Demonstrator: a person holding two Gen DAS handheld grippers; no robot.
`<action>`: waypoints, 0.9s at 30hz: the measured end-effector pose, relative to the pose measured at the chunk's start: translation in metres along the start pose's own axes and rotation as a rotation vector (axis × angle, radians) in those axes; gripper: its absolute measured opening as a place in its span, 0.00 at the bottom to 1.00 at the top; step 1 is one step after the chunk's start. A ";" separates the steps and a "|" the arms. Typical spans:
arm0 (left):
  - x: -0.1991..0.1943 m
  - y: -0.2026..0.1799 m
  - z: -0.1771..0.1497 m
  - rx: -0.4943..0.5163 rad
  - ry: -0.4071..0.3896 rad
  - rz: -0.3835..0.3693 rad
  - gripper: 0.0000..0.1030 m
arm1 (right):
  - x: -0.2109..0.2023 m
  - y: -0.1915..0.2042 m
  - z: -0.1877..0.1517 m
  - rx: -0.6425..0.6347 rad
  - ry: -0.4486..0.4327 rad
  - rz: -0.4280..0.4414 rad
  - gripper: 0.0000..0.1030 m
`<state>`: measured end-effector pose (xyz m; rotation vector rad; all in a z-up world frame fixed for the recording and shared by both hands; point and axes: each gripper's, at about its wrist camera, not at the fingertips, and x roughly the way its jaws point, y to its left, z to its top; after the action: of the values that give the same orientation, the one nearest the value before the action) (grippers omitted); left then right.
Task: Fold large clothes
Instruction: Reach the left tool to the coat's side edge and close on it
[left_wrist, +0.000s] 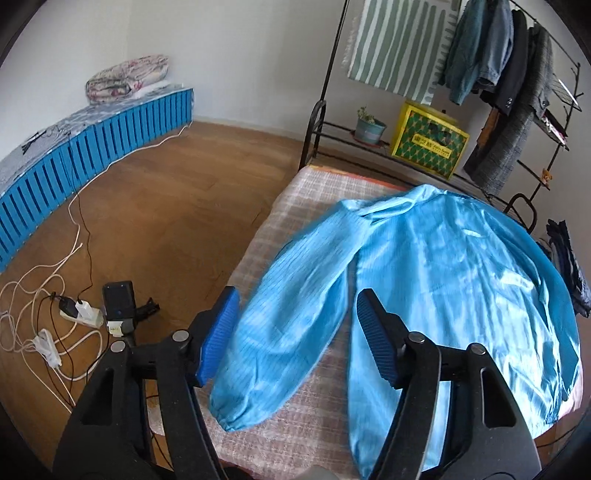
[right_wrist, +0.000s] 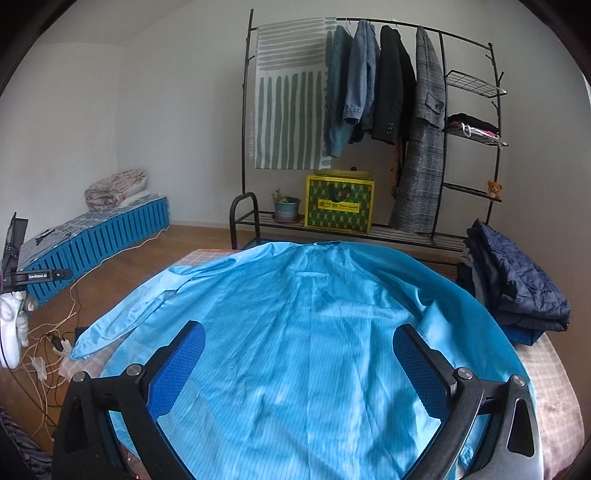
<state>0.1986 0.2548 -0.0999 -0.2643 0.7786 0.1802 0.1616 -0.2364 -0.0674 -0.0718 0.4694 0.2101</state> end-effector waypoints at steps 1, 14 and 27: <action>0.013 0.008 -0.001 -0.016 0.021 0.010 0.63 | 0.008 0.000 -0.003 0.008 0.019 0.012 0.99; 0.153 0.067 -0.015 -0.271 0.316 -0.088 0.63 | 0.063 -0.023 -0.034 0.141 0.228 0.045 0.95; 0.141 0.028 -0.008 -0.150 0.249 -0.102 0.00 | 0.068 -0.020 -0.036 0.115 0.251 0.031 0.95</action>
<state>0.2852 0.2877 -0.2105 -0.4737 0.9974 0.1099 0.2091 -0.2472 -0.1304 0.0219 0.7317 0.2052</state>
